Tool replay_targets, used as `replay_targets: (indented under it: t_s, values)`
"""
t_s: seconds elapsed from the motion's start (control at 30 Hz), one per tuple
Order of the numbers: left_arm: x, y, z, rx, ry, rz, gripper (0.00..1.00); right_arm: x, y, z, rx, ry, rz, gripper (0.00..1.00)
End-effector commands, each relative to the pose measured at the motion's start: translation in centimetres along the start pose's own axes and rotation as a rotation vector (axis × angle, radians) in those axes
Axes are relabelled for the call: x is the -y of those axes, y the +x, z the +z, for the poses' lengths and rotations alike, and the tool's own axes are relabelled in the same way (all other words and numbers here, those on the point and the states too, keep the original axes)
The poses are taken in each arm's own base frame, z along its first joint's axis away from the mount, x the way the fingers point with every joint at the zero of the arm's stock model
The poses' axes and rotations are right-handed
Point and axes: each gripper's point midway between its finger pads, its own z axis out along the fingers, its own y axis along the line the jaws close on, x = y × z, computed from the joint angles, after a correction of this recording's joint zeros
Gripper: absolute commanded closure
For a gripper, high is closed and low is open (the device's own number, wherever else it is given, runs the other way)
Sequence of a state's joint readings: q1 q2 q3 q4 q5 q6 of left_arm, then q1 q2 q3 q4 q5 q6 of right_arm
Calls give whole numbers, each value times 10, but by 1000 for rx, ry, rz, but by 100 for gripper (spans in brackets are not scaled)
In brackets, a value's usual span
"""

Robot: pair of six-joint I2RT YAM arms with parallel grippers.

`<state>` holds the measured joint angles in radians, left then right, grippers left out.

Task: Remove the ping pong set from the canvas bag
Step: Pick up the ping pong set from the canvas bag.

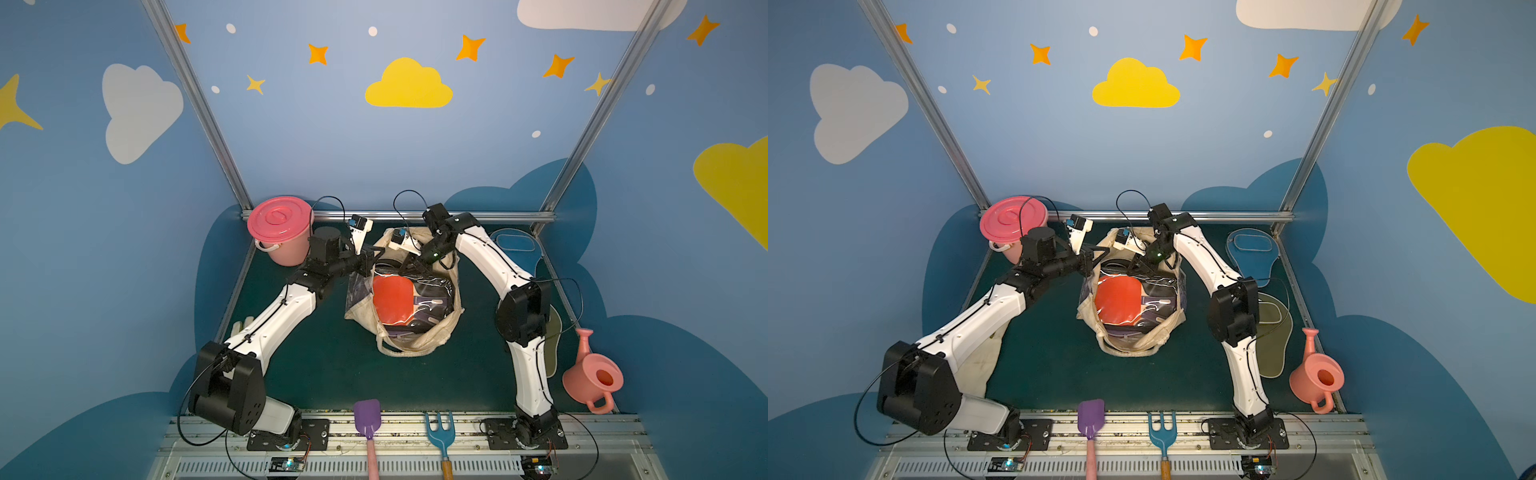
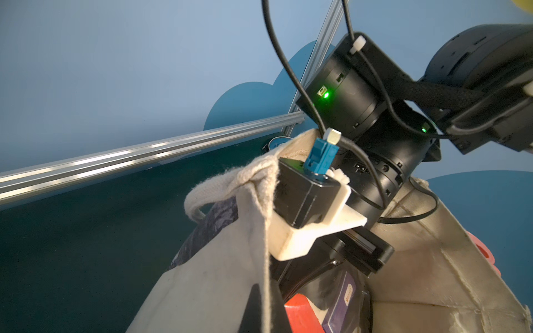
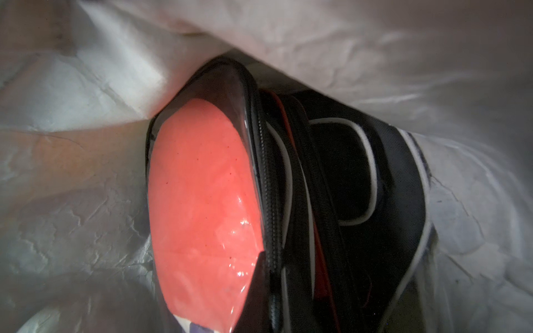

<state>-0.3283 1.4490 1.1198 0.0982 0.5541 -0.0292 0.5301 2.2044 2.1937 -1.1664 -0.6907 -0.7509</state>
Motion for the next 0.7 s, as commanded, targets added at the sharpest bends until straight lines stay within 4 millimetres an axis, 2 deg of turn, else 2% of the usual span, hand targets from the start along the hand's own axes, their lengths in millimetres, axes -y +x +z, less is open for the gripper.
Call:
replay_targets:
  t_s: [0.0, 0.17, 0.4, 0.67]
  values:
    - [-1, -11, -9, 18, -37, 35, 96, -35, 3, -16, -55, -42, 79, 100]
    - [-9, -11, -10, 13, -89, 36, 96, -34, -11, -33, -36, 88, 31, 100]
    - [-17, -15, -15, 9, -150, 26, 96, -52, -37, -71, 21, 241, -54, 100]
    - [-16, -22, -19, 22, -161, 31, 96, -74, -48, -101, 86, 339, -107, 100]
